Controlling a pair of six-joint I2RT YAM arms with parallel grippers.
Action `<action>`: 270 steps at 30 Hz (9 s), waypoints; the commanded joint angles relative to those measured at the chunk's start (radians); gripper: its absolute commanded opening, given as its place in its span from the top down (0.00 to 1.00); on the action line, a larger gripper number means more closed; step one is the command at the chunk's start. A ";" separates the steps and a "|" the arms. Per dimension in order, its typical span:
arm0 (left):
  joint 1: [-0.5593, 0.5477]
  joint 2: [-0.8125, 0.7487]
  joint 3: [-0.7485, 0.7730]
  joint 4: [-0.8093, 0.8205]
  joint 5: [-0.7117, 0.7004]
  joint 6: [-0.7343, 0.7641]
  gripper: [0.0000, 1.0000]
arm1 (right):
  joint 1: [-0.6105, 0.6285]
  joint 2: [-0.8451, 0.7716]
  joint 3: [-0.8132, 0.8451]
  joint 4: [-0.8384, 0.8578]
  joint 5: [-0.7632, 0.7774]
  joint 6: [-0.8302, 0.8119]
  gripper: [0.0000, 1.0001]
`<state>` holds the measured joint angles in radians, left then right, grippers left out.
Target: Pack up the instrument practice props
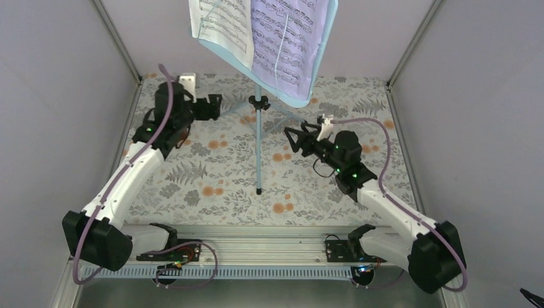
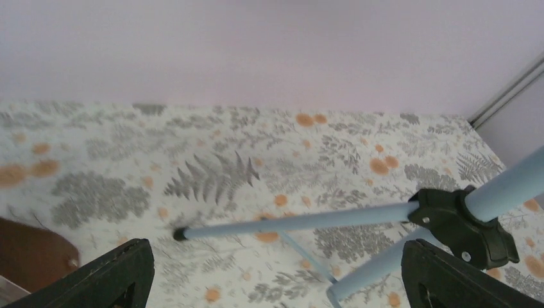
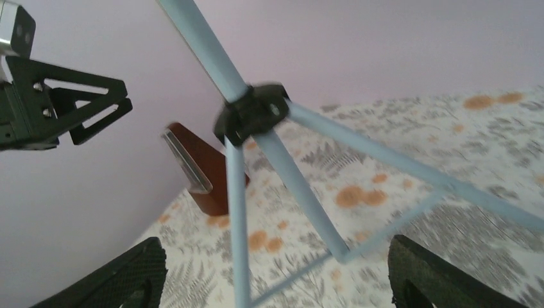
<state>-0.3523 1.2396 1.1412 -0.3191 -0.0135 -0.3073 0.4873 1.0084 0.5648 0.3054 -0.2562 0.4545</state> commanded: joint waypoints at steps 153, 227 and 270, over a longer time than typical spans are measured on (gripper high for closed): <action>0.395 -0.413 0.155 -0.121 0.896 -0.036 0.31 | 0.020 -0.015 0.520 -0.259 -0.404 0.013 0.12; 0.166 -0.035 0.566 -0.269 0.781 0.014 0.98 | 0.250 0.643 1.328 -0.084 -0.245 0.249 0.96; 0.264 -0.094 0.546 -0.267 0.605 -0.011 0.98 | 0.251 0.666 1.195 0.258 -0.329 0.217 0.96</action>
<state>-0.1310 1.1873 1.6974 -0.6098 0.6628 -0.2977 0.7322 1.7096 1.7962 0.5301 -0.6022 0.7425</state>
